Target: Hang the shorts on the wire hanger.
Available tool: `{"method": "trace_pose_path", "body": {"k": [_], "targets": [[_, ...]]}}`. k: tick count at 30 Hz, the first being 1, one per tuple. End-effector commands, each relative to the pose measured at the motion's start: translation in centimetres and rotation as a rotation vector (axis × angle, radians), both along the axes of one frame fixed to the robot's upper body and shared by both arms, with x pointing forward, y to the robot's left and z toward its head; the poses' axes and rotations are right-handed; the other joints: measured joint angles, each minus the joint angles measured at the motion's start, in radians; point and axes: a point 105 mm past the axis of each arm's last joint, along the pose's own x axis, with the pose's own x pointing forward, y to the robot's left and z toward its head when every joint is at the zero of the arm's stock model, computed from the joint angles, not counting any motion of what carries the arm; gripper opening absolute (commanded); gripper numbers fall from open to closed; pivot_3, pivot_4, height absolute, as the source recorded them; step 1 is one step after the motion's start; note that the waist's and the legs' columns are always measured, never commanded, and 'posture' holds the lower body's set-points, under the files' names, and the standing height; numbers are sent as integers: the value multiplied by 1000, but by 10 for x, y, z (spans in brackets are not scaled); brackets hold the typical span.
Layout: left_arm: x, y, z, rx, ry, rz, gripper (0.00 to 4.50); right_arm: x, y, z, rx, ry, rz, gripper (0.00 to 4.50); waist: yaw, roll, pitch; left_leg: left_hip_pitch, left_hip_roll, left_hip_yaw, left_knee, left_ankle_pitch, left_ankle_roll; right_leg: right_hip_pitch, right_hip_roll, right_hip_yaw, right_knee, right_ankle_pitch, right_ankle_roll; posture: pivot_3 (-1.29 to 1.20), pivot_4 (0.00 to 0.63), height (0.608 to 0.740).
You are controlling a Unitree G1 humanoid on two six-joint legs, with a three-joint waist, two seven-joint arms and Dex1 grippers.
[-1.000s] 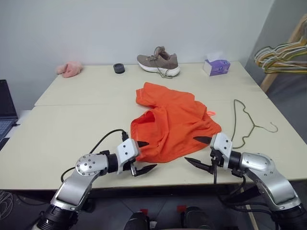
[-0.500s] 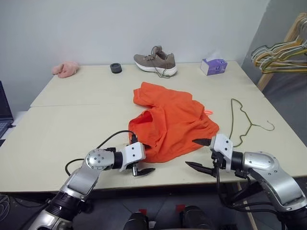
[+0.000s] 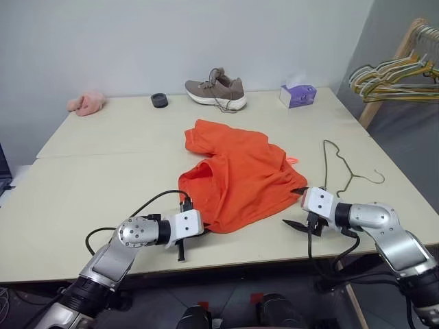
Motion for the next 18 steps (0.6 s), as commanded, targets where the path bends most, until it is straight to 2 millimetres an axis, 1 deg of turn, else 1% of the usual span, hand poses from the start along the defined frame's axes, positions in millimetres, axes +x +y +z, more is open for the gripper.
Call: {"method": "trace_pose_path", "body": {"k": [1,3,7,8,9,11,18], "targets": [[8,20,1,31,-19,80,75,22,-7,1,-145,-121,48,4500,-3,0,0,1,0,0,0,0,0,1,0,0,0,0,0,-179,56,740],[16,25,10,15,-57,108,75,30,-7,-4,-209,-146,89,4500,-5,0,1,1,0,0,0,0,0,1,0,0,0,0,0,-175,55,740],[28,34,26,-9,-122,153,75,45,0,-5,-236,-193,132,4500,-8,0,1,2,0,-1,0,0,0,2,0,-1,0,0,0,-166,53,740],[32,40,32,-13,-144,171,26,50,7,-5,-227,-202,148,4321,-11,0,1,2,0,-1,0,0,0,2,0,0,0,1,1,-163,53,740],[35,46,37,-11,-162,186,0,52,13,-3,-222,-214,173,4106,-13,-1,1,2,0,-1,0,0,0,2,0,0,0,3,5,-159,52,740],[37,55,42,-3,-175,200,0,55,24,0,-203,-227,213,3547,-17,-1,1,1,0,-1,0,0,0,2,1,0,0,4,6,-153,51,740],[34,63,45,12,-169,203,0,60,34,5,-201,-263,260,1067,-18,0,2,-1,-1,-2,-1,0,0,1,0,1,0,3,5,-145,51,740]]}}
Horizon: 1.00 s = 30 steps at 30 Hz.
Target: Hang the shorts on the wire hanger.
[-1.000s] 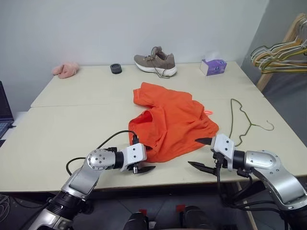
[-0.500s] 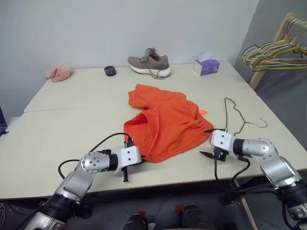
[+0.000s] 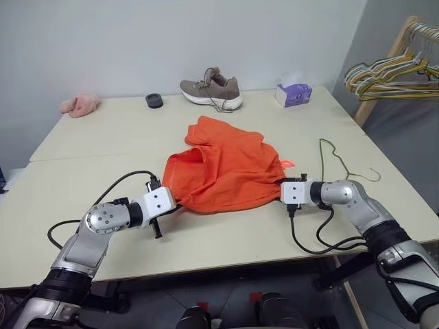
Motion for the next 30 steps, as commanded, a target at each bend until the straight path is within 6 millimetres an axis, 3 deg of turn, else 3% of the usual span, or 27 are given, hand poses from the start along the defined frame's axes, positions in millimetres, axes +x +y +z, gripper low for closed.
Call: {"method": "trace_pose_path", "body": {"k": [1,3,7,11,15,18,22,26,29,30], "targets": [[0,6,13,3,-28,-7,0,5,5,15,10,-45,34,694,0,0,0,0,0,0,0,0,0,0,0,0,0,0,0,-145,51,740],[-3,8,13,12,-10,-14,0,5,6,18,27,-36,37,21,0,0,0,0,0,0,0,0,0,0,0,0,0,0,0,-146,52,740],[-14,18,15,26,69,-30,0,-3,9,31,91,39,68,21,-3,1,1,0,0,0,0,0,0,0,0,0,1,0,0,-147,52,740],[-41,36,25,37,253,-50,0,-33,10,53,165,216,177,21,-3,2,4,0,1,0,0,0,0,-1,1,0,2,0,-1,-149,57,740],[-43,34,76,-143,299,-12,0,-54,15,92,325,372,212,21,2,3,12,0,1,-2,0,0,0,-1,1,-1,2,-1,-2,-140,59,740],[-18,27,134,-344,157,22,0,-55,20,121,438,467,194,21,23,2,15,0,1,-4,1,0,0,0,0,-4,3,-1,-1,-136,58,740],[28,30,176,-383,-66,104,0,-16,21,151,539,457,77,21,23,2,16,2,1,-3,3,0,0,0,0,-5,10,-2,-2,-139,55,740],[79,31,204,-400,-243,215,0,35,21,169,532,301,-61,21,18,2,15,3,0,-3,4,1,0,-1,1,-4,13,-2,-2,-136,52,740],[131,49,243,-380,-502,494,0,82,30,202,419,-64,-198,21,10,2,16,-2,0,-1,3,3,-3,-10,1,-1,16,-2,-2,-148,49,740],[140,54,260,-397,-571,578,0,95,34,225,404,-235,-266,21,4,2,16,-8,0,-1,3,6,-6,-16,1,-1,17,-1,-2,-150,44,740]]}}
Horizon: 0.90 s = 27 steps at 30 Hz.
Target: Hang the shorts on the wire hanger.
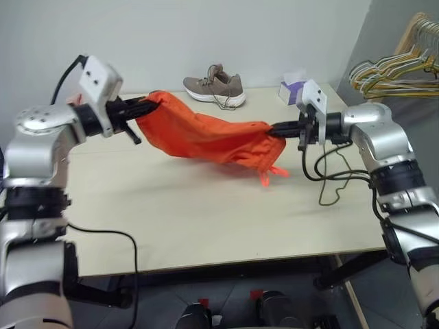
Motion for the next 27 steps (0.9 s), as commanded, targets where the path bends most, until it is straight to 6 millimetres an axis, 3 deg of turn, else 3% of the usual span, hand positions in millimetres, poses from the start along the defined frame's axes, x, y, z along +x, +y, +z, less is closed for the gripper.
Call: {"method": "trace_pose_path", "body": {"k": [1,2,4,6,9,11,13,14,16,17,19,21,23,27], "targets": [[26,26,55,-5,-220,322,0,34,10,64,-120,-445,-242,21,-16,0,0,-6,0,-1,0,1,-2,-6,0,0,1,1,-1,-153,41,740],[27,30,69,-60,-250,358,0,36,16,81,-129,-535,-270,21,-24,0,0,-13,0,0,-1,7,-11,-15,-1,1,2,5,-4,-154,39,740],[12,37,133,-238,-416,430,0,26,35,133,-204,-836,-284,21,-40,-1,0,-19,-2,2,-4,12,-20,-22,-5,3,2,5,-4,-158,38,740],[-12,31,187,-151,-621,447,0,9,48,174,-211,-1074,-276,21,-51,-2,-1,-34,-4,9,-3,12,-21,-40,-7,10,2,6,-4,-152,37,740],[-38,11,223,129,-842,423,0,-5,56,193,-166,-1204,-243,21,-67,-3,-1,-42,-4,27,-5,13,-23,-50,-10,19,1,6,-4,-149,39,740],[-49,0,231,328,-949,415,0,-9,57,194,-143,-1237,-227,21,-68,-3,-1,-42,-5,31,-6,13,-22,-49,-12,21,-1,5,-3,-147,41,740],[-37,0,199,462,-875,339,0,-3,60,160,-187,-1225,-151,21,-67,-2,-2,-41,-5,35,-7,12,-20,-49,-13,22,-1,4,-1,-141,45,740],[-23,5,166,504,-755,287,0,3,60,133,-218,-1174,-110,21,-67,-1,-4,-41,-5,37,-7,11,-19,-49,-13,22,-1,4,-1,-139,48,740],[-4,21,87,498,-471,193,0,9,60,78,-266,-1062,-25,21,-67,1,-4,-34,-4,43,-10,9,-16,-42,-14,21,1,2,0,-136,55,740],[-3,33,30,434,-254,142,0,8,60,42,-286,-985,46,21,-69,2,-5,-24,-3,46,-11,7,-11,-33,-14,22,0,2,1,-136,55,740],[-26,39,-44,336,34,51,0,-1,60,-4,-317,-902,161,21,-83,2,-2,-12,-2,47,-8,7,-9,-20,-13,25,3,1,4,-127,59,740],[-65,38,-92,267,260,-44,0,-14,60,-39,-335,-832,272,21,-105,-5,2,-8,0,45,-5,8,-7,-17,-9,26,6,3,6,-121,62,740],[-106,35,-126,211,461,-128,0,-28,60,-68,-325,-759,363,21,-113,-17,8,-12,2,42,0,8,-7,-23,-7,26,16,3,4,-121,62,740],[-147,31,-142,164,635,-195,0,-45,59,-91,-301,-665,452,21,-92,-19,9,-8,10,35,1,9,-7,-20,2,18,18,6,-1,-109,62,740]]}}
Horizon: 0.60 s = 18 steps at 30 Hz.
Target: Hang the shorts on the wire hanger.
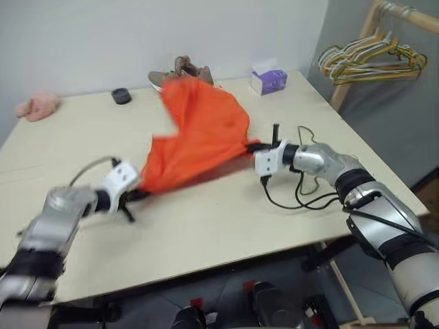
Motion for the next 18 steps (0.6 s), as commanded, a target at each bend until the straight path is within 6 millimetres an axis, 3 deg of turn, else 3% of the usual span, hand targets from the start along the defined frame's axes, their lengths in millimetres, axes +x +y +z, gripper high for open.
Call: {"method": "trace_pose_path", "body": {"k": [1,4,6,12,18], "targets": [[-20,-4,30,-10,-7,-57,0,-13,14,20,53,-23,111,21,9,1,1,4,3,0,0,1,1,5,3,0,-2,-1,2,-108,62,740],[-48,4,19,63,124,-118,0,-42,5,-8,-80,183,226,21,24,1,1,32,6,1,-4,1,2,30,6,1,-3,-7,-9,-111,57,740],[-61,9,14,120,181,-159,0,-57,0,-11,-98,284,256,21,35,-1,2,46,8,-3,-5,0,1,45,6,1,-6,-9,-12,-111,57,740],[-75,22,3,208,251,-193,0,-76,-16,-24,-166,422,228,21,57,0,2,41,8,-7,-4,1,1,41,6,1,-5,-9,-12,-113,53,740],[-74,-1,1,133,241,-244,0,-73,-21,-18,-145,461,156,21,64,0,1,33,8,-5,-4,1,1,33,7,1,-6,-9,-12,-122,51,740]]}}
